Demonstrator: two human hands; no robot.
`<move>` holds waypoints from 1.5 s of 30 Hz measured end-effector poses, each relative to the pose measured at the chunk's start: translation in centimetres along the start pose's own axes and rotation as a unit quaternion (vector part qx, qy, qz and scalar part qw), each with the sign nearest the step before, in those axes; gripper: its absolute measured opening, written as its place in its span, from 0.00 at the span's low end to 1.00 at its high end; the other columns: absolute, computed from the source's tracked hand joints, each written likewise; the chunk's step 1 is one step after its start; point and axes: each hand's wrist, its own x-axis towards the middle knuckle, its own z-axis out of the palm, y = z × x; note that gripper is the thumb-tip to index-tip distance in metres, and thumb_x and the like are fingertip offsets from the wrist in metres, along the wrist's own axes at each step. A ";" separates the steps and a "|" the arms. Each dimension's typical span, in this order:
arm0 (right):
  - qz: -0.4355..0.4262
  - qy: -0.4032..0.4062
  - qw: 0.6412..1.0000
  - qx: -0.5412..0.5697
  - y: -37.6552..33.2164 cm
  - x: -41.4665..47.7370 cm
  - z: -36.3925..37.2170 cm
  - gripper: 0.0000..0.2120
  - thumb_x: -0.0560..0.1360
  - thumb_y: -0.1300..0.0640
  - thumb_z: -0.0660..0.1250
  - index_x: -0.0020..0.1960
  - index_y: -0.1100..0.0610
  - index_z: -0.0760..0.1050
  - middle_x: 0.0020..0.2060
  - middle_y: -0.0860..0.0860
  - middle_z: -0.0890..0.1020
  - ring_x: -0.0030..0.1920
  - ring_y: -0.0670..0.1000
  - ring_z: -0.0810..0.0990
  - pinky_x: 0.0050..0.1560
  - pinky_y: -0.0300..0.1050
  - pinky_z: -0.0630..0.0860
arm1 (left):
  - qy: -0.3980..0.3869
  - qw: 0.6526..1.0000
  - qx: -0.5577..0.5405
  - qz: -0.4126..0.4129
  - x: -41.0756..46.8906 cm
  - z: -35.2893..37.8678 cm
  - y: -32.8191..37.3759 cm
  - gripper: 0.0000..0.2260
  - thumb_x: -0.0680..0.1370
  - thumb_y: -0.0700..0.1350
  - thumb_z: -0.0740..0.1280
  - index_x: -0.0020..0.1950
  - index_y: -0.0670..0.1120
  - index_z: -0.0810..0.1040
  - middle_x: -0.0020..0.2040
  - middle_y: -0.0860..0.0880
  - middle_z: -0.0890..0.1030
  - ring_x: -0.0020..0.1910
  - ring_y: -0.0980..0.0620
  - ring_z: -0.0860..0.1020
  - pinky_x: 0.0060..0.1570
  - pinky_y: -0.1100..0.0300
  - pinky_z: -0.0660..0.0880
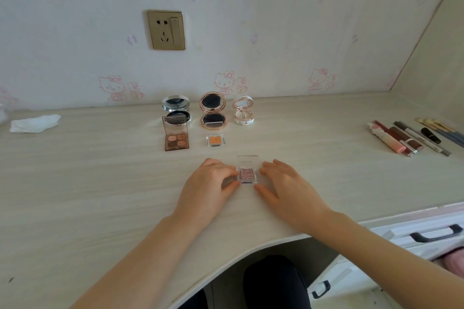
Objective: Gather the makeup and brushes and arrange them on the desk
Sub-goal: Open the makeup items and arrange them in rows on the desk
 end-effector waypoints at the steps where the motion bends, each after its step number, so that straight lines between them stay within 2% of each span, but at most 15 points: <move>1: -0.008 0.005 1.000 -0.002 0.0 -0.1 0.3 0.23 0.80 0.46 0.58 0.71 0.56 0.67 0.72 0.50 0.66 0.75 0.50 0.57 0.72 0.37 0.51 | -0.003 1.000 -0.002 -0.006 0.0 0.1 0.0 0.10 0.74 0.48 0.72 0.55 0.52 0.84 0.50 0.57 0.83 0.54 0.59 0.74 0.53 0.57 0.75; 3: -0.019 0.021 1.000 0.002 0.0 0.0 0.7 0.23 0.80 0.47 0.59 0.70 0.58 0.68 0.72 0.51 0.66 0.76 0.51 0.56 0.73 0.36 0.47 | -0.011 1.000 0.000 -0.015 -0.1 0.1 0.0 0.11 0.74 0.50 0.71 0.56 0.53 0.83 0.51 0.57 0.82 0.56 0.61 0.73 0.54 0.57 0.75; 6: -0.038 0.039 0.999 0.000 0.1 0.4 0.9 0.19 0.79 0.52 0.61 0.66 0.61 0.73 0.70 0.55 0.70 0.74 0.54 0.60 0.71 0.35 0.45 | -0.012 1.000 0.008 -0.017 0.0 0.1 0.3 0.10 0.75 0.49 0.70 0.56 0.54 0.83 0.51 0.56 0.82 0.58 0.61 0.73 0.54 0.58 0.74; 11: -0.036 0.040 0.998 0.022 0.5 1.3 1.4 0.19 0.80 0.54 0.60 0.69 0.59 0.69 0.70 0.52 0.69 0.75 0.53 0.58 0.73 0.38 0.52 | -0.023 0.999 0.044 -0.007 1.0 0.7 0.6 0.09 0.76 0.50 0.68 0.54 0.54 0.83 0.52 0.56 0.82 0.60 0.60 0.71 0.54 0.58 0.74; 16: -0.025 0.058 0.998 0.025 2.0 3.4 1.5 0.17 0.78 0.57 0.62 0.65 0.59 0.74 0.65 0.51 0.74 0.71 0.53 0.64 0.70 0.38 0.57 | -0.012 0.996 0.083 -0.004 3.0 1.3 0.6 0.09 0.76 0.49 0.68 0.54 0.51 0.83 0.55 0.50 0.79 0.61 0.54 0.75 0.54 0.57 0.74; 21: -0.018 0.045 0.999 0.001 3.6 6.8 1.8 0.15 0.79 0.56 0.60 0.62 0.59 0.76 0.63 0.51 0.76 0.69 0.54 0.66 0.71 0.39 0.57 | 0.009 0.991 0.130 0.038 5.5 2.6 -0.5 0.06 0.75 0.46 0.69 0.48 0.47 0.84 0.46 0.52 0.84 0.58 0.50 0.76 0.50 0.56 0.74; 24: -0.011 0.040 0.999 0.000 4.3 8.7 1.8 0.13 0.79 0.56 0.60 0.58 0.60 0.78 0.60 0.52 0.78 0.66 0.54 0.69 0.69 0.42 0.61 | 0.024 0.985 0.166 0.051 6.8 3.2 -0.8 0.05 0.74 0.44 0.70 0.46 0.45 0.84 0.43 0.52 0.84 0.57 0.48 0.77 0.49 0.56 0.72; 31: 0.003 0.012 1.000 -0.001 5.2 11.8 1.7 0.12 0.78 0.55 0.60 0.51 0.60 0.79 0.54 0.53 0.80 0.62 0.55 0.72 0.63 0.47 0.68 | 0.033 0.977 0.203 0.049 9.6 4.1 -1.8 0.03 0.69 0.42 0.73 0.36 0.45 0.82 0.35 0.51 0.83 0.50 0.47 0.79 0.42 0.55 0.76; 38: 0.002 0.021 1.000 -0.008 5.1 12.4 1.2 0.13 0.79 0.54 0.60 0.56 0.60 0.78 0.59 0.52 0.76 0.65 0.53 0.69 0.65 0.45 0.66 | 0.020 0.969 0.243 0.045 10.4 4.4 -2.2 0.07 0.62 0.41 0.78 0.32 0.47 0.81 0.32 0.54 0.81 0.46 0.51 0.79 0.39 0.59 0.75; 45: 0.010 0.028 1.000 0.003 5.0 12.3 1.0 0.13 0.79 0.54 0.60 0.58 0.59 0.76 0.60 0.52 0.76 0.65 0.53 0.69 0.62 0.45 0.68 | 0.045 0.972 0.223 0.058 10.3 4.2 -1.9 0.05 0.66 0.43 0.76 0.35 0.45 0.82 0.32 0.52 0.82 0.47 0.49 0.80 0.41 0.59 0.76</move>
